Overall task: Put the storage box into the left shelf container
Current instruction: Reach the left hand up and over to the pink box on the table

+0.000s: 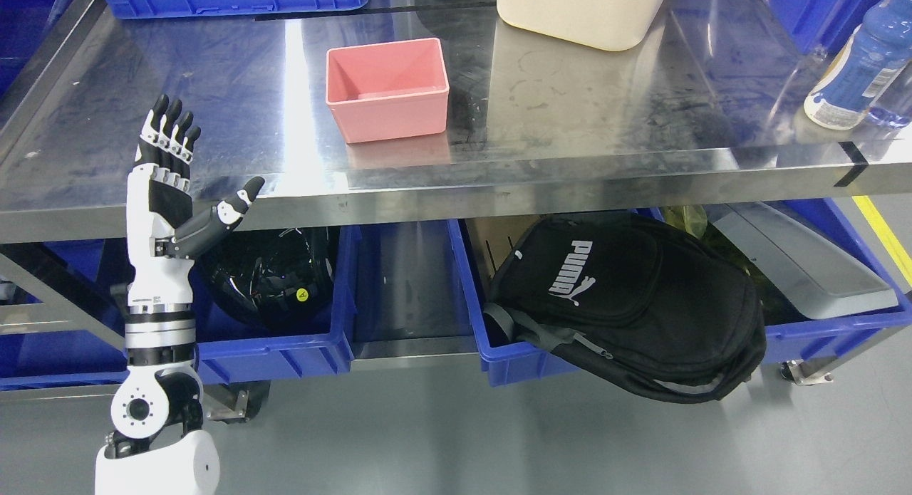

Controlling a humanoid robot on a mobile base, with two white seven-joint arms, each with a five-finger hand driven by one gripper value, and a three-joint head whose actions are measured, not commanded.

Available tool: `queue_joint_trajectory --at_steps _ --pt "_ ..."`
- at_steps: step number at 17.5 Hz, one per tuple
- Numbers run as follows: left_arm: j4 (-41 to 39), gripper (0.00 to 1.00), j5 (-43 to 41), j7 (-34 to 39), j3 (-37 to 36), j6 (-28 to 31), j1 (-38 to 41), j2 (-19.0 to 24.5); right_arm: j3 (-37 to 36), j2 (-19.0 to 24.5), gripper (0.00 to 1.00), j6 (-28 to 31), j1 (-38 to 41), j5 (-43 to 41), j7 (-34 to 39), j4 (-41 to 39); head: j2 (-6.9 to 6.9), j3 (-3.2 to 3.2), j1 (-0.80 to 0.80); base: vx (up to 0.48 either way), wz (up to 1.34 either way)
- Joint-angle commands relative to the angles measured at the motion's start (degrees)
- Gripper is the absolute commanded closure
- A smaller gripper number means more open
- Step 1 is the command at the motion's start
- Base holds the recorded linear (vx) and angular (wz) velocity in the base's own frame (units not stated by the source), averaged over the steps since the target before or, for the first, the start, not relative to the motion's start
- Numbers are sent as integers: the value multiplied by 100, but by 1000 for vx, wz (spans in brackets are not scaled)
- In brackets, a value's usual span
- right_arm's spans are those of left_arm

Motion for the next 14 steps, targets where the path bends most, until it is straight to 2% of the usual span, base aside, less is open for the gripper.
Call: queue_joint_trajectory --at_steps 1,3,4,6,8,11,14 --pt "-5 0 5 -79 100 4 -102 101 -26 -100 0 -2 53 9 -38 -100 0 0 0 0 0" --pt "3 0 -12 -700 108 57 -312 101 -26 -100 0 -2 53 9 -38 -100 0 0 0 0 0" --pt "4 0 -29 -1269 152 249 -557 101 -26 -100 0 -2 53 9 -38 -100 0 0 0 0 0" --pt "12 0 -65 -2648 441 1151 -1249 101 -26 -100 0 -2 53 9 -38 -100 0 0 0 0 0" --pt "143 0 -588 -3407 740 1734 -2197 101 -26 -100 0 -2 53 9 -38 -100 0 0 0 0 0" --pt "722 0 -1268 -3463 471 1779 -3325 579 -26 -100 0 -2 53 9 -38 -100 0 0 0 0 0" --pt "1250 0 -1400 -3516 -783 1806 -3696 1054 -26 -100 0 -2 53 9 -38 -100 0 0 0 0 0"
